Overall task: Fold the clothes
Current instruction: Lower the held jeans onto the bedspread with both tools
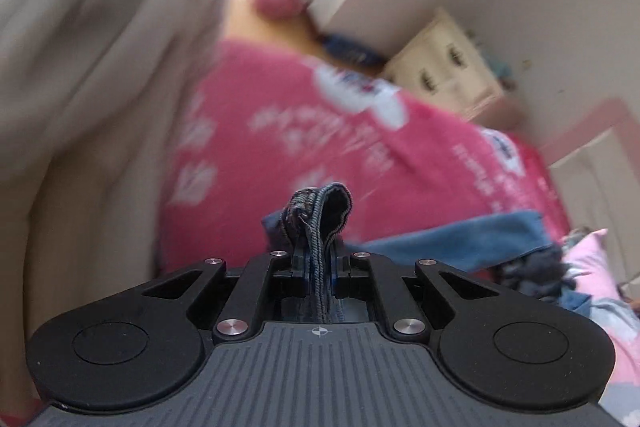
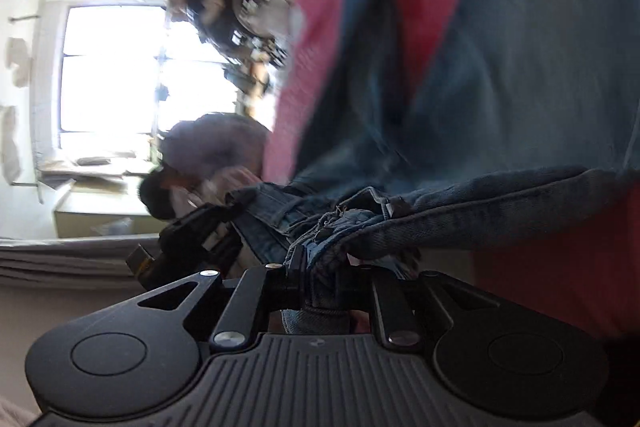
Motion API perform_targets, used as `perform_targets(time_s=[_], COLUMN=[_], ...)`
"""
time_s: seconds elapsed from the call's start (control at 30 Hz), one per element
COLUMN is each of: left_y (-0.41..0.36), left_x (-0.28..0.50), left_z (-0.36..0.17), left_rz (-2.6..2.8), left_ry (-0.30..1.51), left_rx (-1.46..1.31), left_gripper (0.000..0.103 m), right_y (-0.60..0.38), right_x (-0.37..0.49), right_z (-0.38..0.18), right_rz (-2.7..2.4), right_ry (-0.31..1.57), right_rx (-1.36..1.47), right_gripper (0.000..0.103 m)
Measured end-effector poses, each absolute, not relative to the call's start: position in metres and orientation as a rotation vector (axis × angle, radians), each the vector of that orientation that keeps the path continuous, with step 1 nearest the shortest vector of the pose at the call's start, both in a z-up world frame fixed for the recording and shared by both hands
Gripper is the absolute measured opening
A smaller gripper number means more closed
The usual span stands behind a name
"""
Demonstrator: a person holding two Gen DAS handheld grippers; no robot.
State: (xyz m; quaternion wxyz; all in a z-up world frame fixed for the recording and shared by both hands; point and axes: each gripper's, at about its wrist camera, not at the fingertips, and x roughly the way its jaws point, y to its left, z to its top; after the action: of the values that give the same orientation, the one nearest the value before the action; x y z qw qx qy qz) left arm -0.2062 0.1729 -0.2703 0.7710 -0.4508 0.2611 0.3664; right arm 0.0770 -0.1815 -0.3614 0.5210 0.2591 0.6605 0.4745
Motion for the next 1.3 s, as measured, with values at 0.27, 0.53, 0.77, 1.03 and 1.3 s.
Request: perform_targets(time_s=[0.27, 0.53, 0.77, 1.03, 1.3], left_y=[0.142, 0.142, 0.133, 0.142, 0.097], left_x=[-0.234, -0.226, -0.238, -0.242, -0.260], left_z=[-0.304, -0.273, -0.242, -0.270, -0.269], left_rz=[0.808, 0.877, 0.973, 0.981, 0.866], left_ry=[0.792, 0.893, 0.827, 0.891, 0.828], left_rx=[-0.856, -0.857, -0.897, -0.908, -0.857], left_gripper=[0.011, 0.040, 0.056, 0.057, 0.057], right_y=[-0.183, -0.186, -0.207, -0.205, -0.218], right_x=[0.045, 0.029, 0.042, 0.051, 0.014], right_z=[-0.357, -0.360, -0.372, -0.391, -0.397], right_rz=[1.146, 1.213, 1.209, 1.094, 1.009], right_ry=[1.693, 1.782, 1.935, 2.079, 2.012], right_rx=[0.459, 0.371, 0.344, 0.385, 0.334], right_gripper=[0.015, 0.017, 0.018, 0.023, 0.039])
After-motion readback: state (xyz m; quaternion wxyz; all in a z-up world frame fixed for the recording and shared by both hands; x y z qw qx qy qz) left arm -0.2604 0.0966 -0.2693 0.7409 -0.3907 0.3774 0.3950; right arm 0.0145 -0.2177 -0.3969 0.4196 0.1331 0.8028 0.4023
